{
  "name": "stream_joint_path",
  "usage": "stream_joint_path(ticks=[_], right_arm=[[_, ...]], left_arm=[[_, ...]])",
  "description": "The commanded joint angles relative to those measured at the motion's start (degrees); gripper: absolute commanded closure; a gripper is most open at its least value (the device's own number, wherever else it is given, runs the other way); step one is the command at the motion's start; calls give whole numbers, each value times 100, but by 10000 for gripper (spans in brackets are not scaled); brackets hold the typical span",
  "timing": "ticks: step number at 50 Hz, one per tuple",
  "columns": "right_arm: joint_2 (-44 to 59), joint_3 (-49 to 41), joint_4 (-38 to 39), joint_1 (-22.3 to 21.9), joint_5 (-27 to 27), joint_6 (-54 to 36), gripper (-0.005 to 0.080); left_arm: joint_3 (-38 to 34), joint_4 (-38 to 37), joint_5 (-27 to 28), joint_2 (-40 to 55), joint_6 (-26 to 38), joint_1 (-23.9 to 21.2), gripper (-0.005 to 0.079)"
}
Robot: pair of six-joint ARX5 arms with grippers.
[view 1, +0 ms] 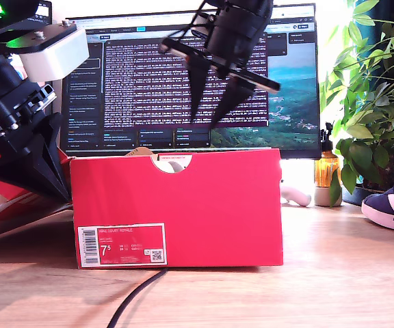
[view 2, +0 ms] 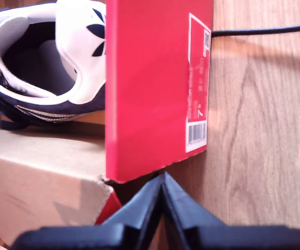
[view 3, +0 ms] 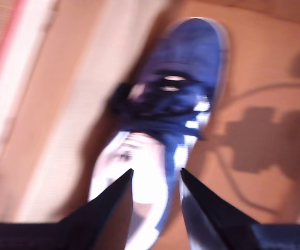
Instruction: Pack the blue shoes by picking the first shoe and placing it inside the red shoebox, left side, then picking and rotating the second shoe and placing it in the shoebox
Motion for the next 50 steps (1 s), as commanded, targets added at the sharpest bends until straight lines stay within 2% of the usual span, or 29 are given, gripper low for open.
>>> stream_joint_path(ticks=[1,5,32,44,50], right_arm=[[48,9,-33,-55,59,-35,629],[109,9,-50,-63,118,-50,773],[1086,7,-114,-4,114,63,763],[1167,7,247,118,-101,313,763],[1167,7,686,282,-306,472,763]], left_arm=[[15,59,31,68,-24,0,761],[15,59,66,68,-24,0,761],[15,151,164,66,-17,0,761],[15,229,164,68,-15,-2,761],[15,229,162,68,-15,-2,761]])
